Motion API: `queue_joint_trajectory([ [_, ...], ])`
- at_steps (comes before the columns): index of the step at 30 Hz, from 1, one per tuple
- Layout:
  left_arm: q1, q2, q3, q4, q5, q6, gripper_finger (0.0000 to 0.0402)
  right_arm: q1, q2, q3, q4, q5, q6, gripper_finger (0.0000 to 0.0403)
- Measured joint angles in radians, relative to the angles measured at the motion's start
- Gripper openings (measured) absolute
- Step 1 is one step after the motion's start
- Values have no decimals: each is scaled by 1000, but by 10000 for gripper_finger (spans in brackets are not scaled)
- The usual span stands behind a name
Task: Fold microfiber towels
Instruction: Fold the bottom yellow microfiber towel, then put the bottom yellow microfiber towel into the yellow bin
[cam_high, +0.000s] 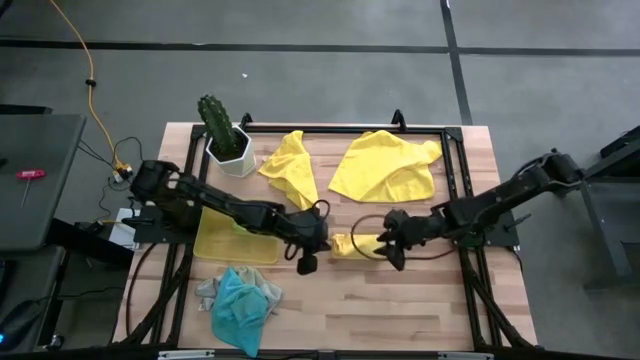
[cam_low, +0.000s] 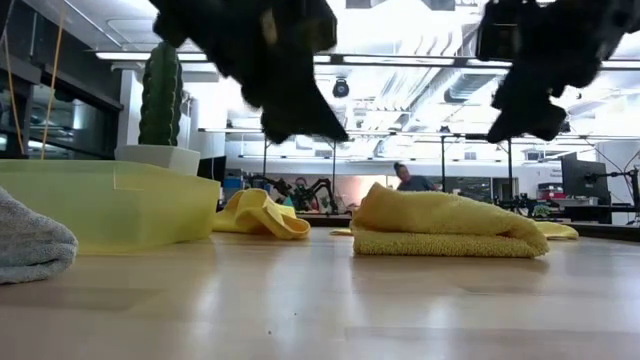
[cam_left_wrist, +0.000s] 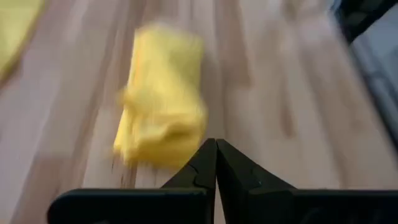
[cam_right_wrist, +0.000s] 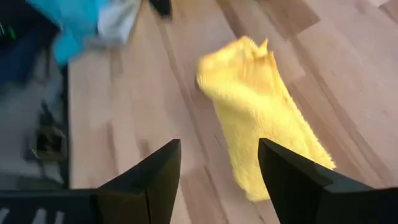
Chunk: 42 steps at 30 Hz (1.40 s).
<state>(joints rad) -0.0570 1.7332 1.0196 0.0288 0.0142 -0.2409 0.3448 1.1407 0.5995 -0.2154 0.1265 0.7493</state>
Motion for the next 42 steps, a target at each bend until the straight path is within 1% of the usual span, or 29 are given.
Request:
queue_joint_trajectory([
  [3, 2, -2, 2, 71, -9, 17, 0, 10, 33, -14, 14, 0, -90, 199],
  [6, 19, 56, 5, 170, -8, -10, 0, 9, 83, -28, 25, -1, -177, 170],
  [8, 29, 101, 4, 179, 2, -38, 0, 9, 125, -27, 34, -2, -220, 136],
  [9, 32, 136, 21, 212, 4, -43, 0, 9, 142, -27, 41, -2, -237, 115],
  [11, 33, 169, 31, 195, 3, -45, 0, 9, 184, -27, 93, -11, -259, 66],
  [12, 32, 200, 59, 208, -1, -43, 0, 9, 201, -27, 109, -25, -265, 39],
  [13, 32, 224, 78, 219, -4, -39, 0, 9, 209, -27, 112, -38, -277, 20],
  [14, 31, 238, 86, 213, -4, -37, 0, 9, 232, -27, 146, -59, -281, 11],
  [15, 31, 251, 97, 207, -4, -40, 0, 9, 250, -23, 182, -67, -279, 12],
  [17, 30, 294, 131, 233, -16, -43, 0, 14, 264, -26, 169, -77, -277, 25],
  [19, 31, 306, 135, 214, -34, -44, 0, 16, 286, -24, 195, -92, -276, 28],
  [21, 31, 344, 159, 236, -60, -44, 0, 16, 276, -28, 181, -103, -274, 17],
  [23, 33, 348, 155, 173, -69, -44, 0, 15, 274, -26, 177, -104, -261, 5],
  [25, 34, 359, 168, 156, -79, -42, 0, 22, 260, -26, 138, -96, -249, 5],
  [27, 34, 343, 165, 91, -78, -51, 0, 27, 266, -24, 131, -75, -224, 7],
  [31, 37, 312, 163, 36, -56, -41, 0, 34, 263, -25, 51, -52, -176, 2],
  [33, 37, 299, 171, 53, -46, -28, 0, 37, 255, -26, 11, -53, -153, 4],
  [34, 37, 280, 167, 16, -42, -27, 0, 38, 251, -26, 12, -58, -146, 4],
  [37, 37, 249, 168, 1, -33, -9, 0, 46, 207, -26, -15, -62, -143, 2],
  [38, 37, 229, 166, -30, -33, 3, 0, 47, 193, -26, -17, -64, -137, 1],
  [40, 37, 197, 167, -40, -33, 29, 0, 50, 155, -26, -51, -51, -101, 1],
  [42, 38, 150, 166, -111, -33, 45, 0, 48, 130, -25, -54, -35, -45, 1],
])
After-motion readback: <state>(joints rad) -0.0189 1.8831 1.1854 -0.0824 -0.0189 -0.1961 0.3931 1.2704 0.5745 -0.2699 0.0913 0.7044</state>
